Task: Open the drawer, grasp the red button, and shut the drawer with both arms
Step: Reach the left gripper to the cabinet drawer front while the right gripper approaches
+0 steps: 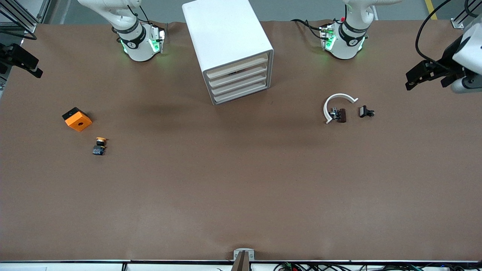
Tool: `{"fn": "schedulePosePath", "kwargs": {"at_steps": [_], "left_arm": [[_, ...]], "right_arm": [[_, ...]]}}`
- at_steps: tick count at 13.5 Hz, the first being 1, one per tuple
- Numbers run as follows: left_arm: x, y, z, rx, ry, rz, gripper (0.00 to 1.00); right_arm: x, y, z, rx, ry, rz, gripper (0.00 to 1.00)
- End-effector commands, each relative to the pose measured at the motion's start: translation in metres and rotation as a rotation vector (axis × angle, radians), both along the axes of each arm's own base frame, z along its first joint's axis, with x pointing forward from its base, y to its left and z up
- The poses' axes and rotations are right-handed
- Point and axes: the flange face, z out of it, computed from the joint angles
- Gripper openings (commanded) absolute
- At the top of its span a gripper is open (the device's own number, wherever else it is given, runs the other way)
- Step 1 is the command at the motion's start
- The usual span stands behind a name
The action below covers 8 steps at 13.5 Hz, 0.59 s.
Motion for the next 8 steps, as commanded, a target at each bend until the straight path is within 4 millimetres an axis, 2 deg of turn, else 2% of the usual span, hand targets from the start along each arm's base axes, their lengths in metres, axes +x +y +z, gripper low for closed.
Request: {"fn": "schedulePosePath", "kwargs": {"at_steps": [1, 4, 6, 8], "left_arm": [[0.033, -0.014, -0.037, -0.044, 0.061, -0.016, 1.0], [0.065, -0.041, -0.08, -0.109, 0.035, 0.037, 1.0], [0.08, -0.068, -0.124, -0.182, 0.107, 0.164, 1.0], [0.091, -0.081, -0.173, -0.177, 0.19, 0.243, 1.0]], "right_arm": [[0.004, 0.002, 0.003, 0.011, 0.005, 0.003, 1.0], [0.006, 0.009, 0.003, 0.008, 0.0, 0.015, 1.0], [0.01, 0.018, 0.004, 0.008, -0.003, 0.032, 1.0], [0.019, 0.025, 0.004, 0.007, -0.006, 0.043, 1.0]]}}
